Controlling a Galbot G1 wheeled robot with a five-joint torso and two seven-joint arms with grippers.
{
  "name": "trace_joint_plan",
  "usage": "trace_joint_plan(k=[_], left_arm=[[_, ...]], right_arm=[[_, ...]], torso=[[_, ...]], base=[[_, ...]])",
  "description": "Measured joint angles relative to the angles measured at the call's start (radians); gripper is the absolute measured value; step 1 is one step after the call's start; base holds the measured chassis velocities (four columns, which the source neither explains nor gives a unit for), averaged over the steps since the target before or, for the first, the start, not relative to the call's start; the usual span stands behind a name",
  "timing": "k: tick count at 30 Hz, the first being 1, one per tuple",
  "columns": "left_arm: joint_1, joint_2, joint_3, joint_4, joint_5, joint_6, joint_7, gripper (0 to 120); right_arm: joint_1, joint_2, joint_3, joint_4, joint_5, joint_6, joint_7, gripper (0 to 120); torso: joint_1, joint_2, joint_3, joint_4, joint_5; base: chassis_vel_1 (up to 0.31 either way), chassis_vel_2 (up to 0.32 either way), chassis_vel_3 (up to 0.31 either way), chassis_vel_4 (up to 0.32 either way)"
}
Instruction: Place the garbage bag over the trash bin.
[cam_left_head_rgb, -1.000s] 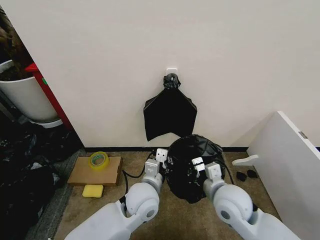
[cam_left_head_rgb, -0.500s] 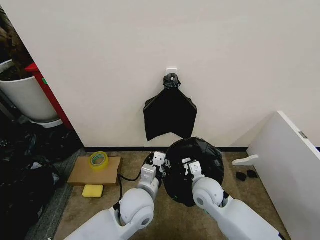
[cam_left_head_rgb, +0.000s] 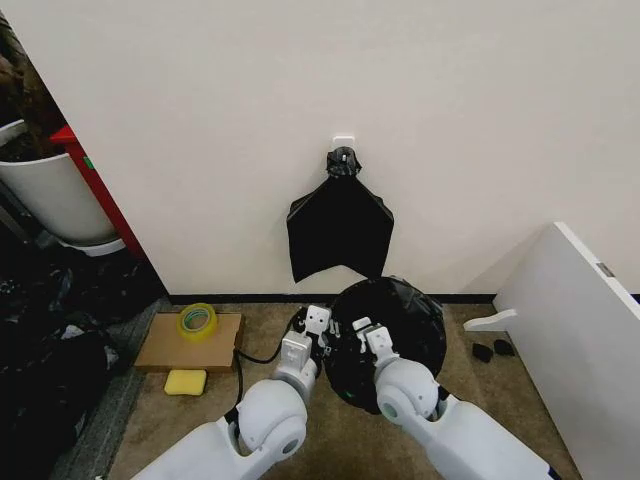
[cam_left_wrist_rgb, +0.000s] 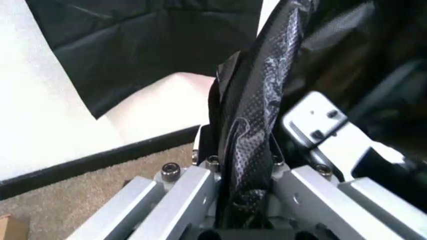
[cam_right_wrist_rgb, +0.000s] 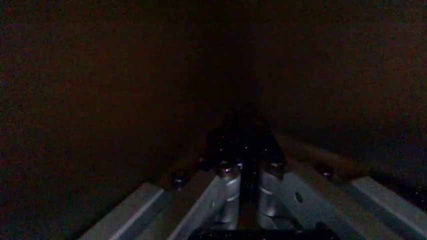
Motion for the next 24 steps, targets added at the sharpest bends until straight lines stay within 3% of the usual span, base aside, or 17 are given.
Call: trace_joint_plan(k=[8,16,24], left_arm=[[0.001,0.003,-0.015,-0.010,-0.002,-0.002,0.002,0],[0.007,0.005,-0.005,-0.015,-0.004,-0.002,0.003,0],[0.009,0.012,-0.027,-0.021,-0.007,-0.002,0.003,0]], right_arm=[[-0.021,-0.015,-0.011,-0.013,0.028,0.000,0.013,0],[0.004,0.024,-0.033,-0.013,-0.033,0.001,-0.012,0],[-0.010,-0.014,-0.035,-0.018,-0.003,0.001,0.006,0]], torso=[[0.000,0.000,0.000,-0.0004,-0.0002],[0.000,0.000,0.000,0.0000,0.0000],[0.000,0.000,0.000,-0.0005,-0.0001]], base=[[0.000,0.000,0.000,0.000],[0.000,0.000,0.000,0.000],[0.000,0.000,0.000,0.000]])
